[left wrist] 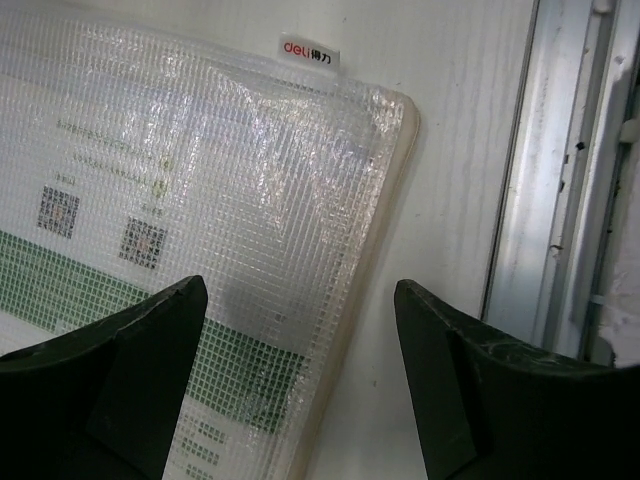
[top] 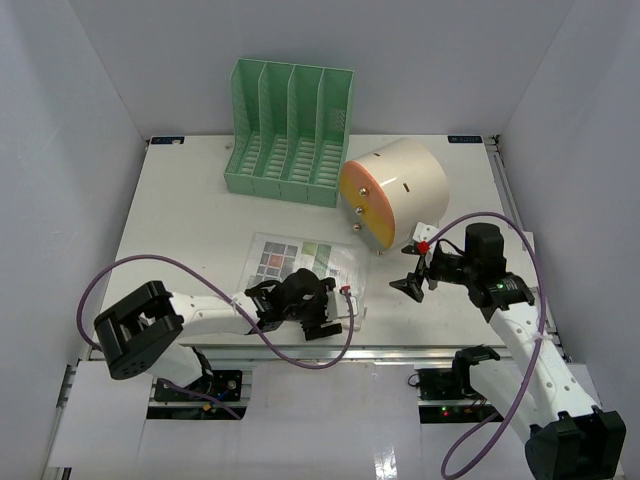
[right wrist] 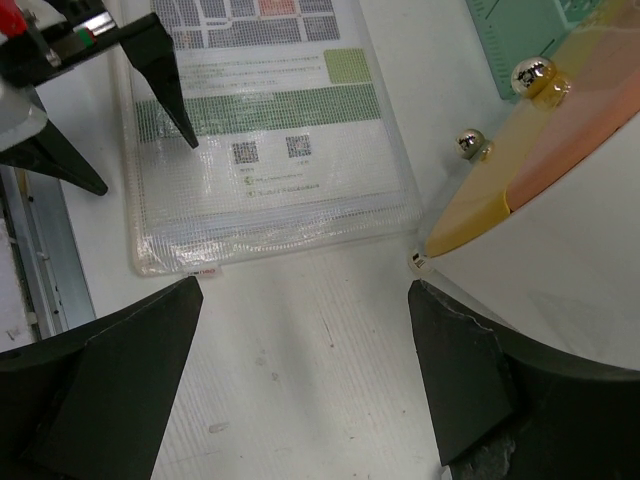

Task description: Organize the desk

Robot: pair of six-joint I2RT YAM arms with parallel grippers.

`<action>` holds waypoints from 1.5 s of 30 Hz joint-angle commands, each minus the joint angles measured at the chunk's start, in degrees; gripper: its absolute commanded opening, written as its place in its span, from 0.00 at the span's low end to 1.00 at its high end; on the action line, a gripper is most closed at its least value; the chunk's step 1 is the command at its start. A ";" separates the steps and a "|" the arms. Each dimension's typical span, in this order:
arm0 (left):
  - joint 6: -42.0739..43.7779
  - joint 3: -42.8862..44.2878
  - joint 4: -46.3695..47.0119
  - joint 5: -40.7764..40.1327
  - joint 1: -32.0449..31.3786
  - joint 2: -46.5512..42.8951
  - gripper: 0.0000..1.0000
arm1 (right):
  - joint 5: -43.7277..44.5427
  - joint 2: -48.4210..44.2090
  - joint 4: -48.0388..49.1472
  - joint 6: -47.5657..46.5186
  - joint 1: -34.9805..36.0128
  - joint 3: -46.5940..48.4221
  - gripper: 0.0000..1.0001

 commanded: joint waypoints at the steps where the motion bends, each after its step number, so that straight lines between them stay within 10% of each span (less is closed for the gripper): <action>1: 10.06 0.72 4.63 -1.29 -0.92 2.68 0.85 | -4.73 -1.84 -0.22 -1.40 -2.14 -0.56 0.90; 9: 13.14 0.01 4.42 -3.69 -2.17 7.32 0.77 | -5.83 -2.20 -0.23 -0.92 -3.48 -0.53 0.90; 14: 11.45 0.57 3.50 -2.12 -2.26 11.38 0.40 | -6.80 -3.21 -0.23 -0.52 -4.68 -0.61 0.90; 25: 6.90 1.19 3.22 -7.02 -2.88 10.22 0.03 | -8.04 -4.46 -0.31 0.01 -5.75 -0.79 0.90; 40: -10.21 -4.48 0.40 -17.05 -2.25 -28.86 0.00 | -16.75 4.20 -3.87 1.63 -3.04 1.43 0.92; 45: -11.26 -5.77 0.26 -17.03 -1.78 -30.78 0.00 | -11.54 4.26 -8.48 -18.33 5.89 5.40 0.90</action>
